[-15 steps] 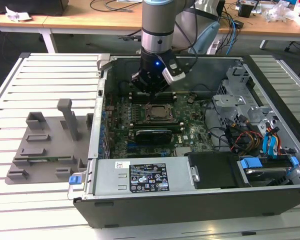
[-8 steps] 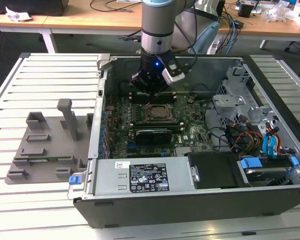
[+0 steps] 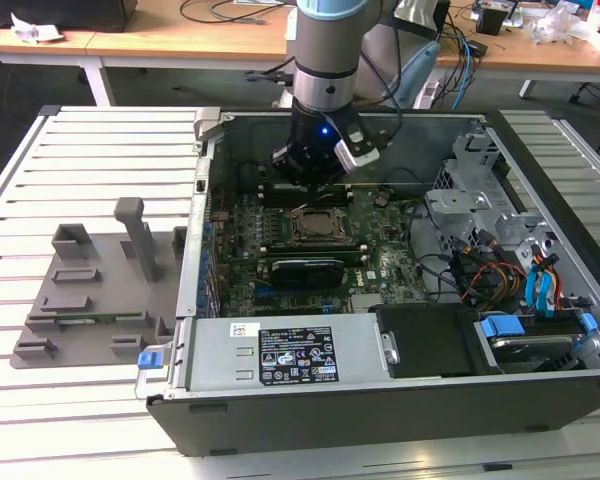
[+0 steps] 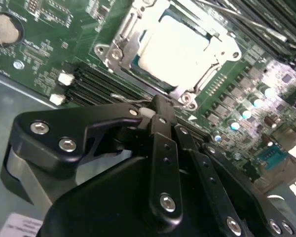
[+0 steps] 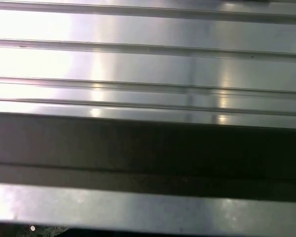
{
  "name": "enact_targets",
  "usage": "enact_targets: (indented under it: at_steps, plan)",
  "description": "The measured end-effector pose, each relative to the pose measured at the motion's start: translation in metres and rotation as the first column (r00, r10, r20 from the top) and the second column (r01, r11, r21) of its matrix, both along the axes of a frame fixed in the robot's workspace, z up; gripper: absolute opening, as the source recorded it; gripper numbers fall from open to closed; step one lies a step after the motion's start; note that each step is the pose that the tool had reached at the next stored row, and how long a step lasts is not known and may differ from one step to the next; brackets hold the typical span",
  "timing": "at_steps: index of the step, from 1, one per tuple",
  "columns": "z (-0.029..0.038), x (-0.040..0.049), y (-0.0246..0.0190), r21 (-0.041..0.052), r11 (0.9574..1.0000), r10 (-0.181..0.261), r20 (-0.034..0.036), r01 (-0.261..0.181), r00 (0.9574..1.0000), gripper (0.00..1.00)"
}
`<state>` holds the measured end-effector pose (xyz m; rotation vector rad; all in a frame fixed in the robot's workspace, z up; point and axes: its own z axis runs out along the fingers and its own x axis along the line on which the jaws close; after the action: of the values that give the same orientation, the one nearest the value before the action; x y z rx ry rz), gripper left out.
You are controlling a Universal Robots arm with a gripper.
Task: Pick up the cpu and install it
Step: 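Install the first cpu locking lever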
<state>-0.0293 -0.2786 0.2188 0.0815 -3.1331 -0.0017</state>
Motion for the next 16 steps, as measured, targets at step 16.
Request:
enact_targets:
  at_steps: [16]
  plan:
    - [-0.0170,0.0231,0.0001,-0.0054,1.0000,0.001,-0.0008,-0.001,1.0000,0.11]
